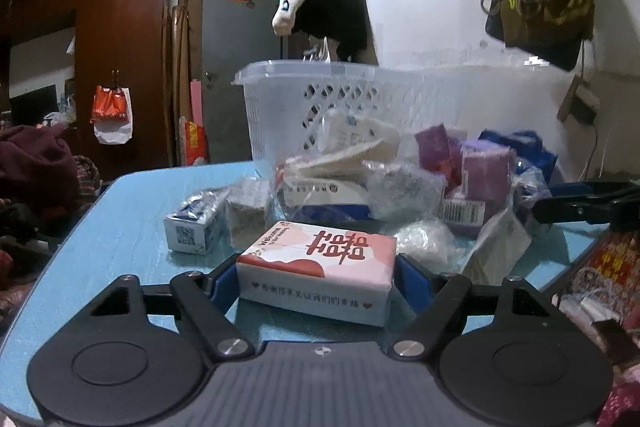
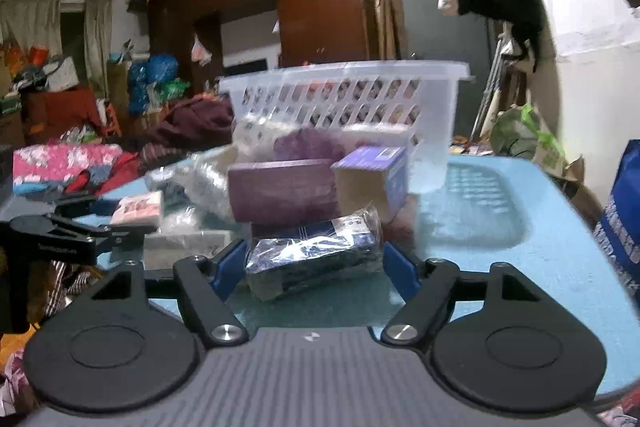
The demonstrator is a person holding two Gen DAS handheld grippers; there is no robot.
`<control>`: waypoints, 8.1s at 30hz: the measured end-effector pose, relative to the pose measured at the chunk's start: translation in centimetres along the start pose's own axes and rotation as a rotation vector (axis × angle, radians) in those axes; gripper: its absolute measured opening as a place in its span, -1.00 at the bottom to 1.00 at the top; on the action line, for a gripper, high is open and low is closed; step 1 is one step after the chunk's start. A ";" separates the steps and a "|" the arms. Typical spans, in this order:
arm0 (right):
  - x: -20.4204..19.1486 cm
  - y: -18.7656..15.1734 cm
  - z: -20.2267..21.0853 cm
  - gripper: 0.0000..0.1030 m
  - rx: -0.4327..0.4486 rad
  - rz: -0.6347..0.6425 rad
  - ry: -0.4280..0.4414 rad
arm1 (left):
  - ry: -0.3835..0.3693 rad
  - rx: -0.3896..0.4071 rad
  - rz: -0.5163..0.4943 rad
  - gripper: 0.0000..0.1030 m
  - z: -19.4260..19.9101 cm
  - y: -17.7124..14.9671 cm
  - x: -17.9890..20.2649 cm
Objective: Organize objects
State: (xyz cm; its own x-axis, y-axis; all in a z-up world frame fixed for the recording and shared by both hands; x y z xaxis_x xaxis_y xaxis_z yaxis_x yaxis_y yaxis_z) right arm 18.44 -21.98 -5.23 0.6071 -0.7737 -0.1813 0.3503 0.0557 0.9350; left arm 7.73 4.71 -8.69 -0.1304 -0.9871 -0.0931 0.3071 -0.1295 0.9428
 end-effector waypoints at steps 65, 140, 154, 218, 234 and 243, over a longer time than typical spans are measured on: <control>-2.2 1.5 -4.2 0.47 0.007 -0.026 -0.003 | -0.055 -0.016 0.123 0.93 -1.1 2.1 0.8; 1.5 3.3 -3.5 0.77 0.069 -0.079 -0.078 | 0.110 -0.007 0.171 0.29 -2.7 3.5 -6.2; 1.1 2.5 -5.2 -0.01 0.009 -0.043 -0.142 | 0.147 -0.043 0.050 -0.29 -4.1 3.4 -3.6; -2.7 19.0 -6.7 0.29 0.233 0.124 -0.088 | -0.041 0.129 -0.017 0.12 -11.3 19.5 -1.9; -0.5 3.3 -2.4 1.00 0.065 -0.081 -0.038 | 0.005 0.082 0.130 0.69 -2.0 6.5 -2.1; -1.4 2.9 -2.1 0.77 0.024 -0.074 -0.012 | -0.062 0.058 0.073 0.69 -0.5 4.4 1.4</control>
State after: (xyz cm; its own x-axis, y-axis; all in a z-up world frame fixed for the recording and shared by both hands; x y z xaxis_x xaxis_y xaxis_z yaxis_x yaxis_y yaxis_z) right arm 20.11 -19.46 -2.85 0.5714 -0.7829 -0.2461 0.3765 -0.0164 0.9263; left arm 9.40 2.72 -4.80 -0.1686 -0.9857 -0.0047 0.2631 -0.0496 0.9635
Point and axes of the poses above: each gripper's, at about its wrist camera, not at the fingertips, and z roughly against the way its jaws point, x to its right, y to its top, the point moved 4 cm from there along -z, roughly the way its jaws point, and after that the axes turned 6 degrees about -z, right-handed, at the moved point
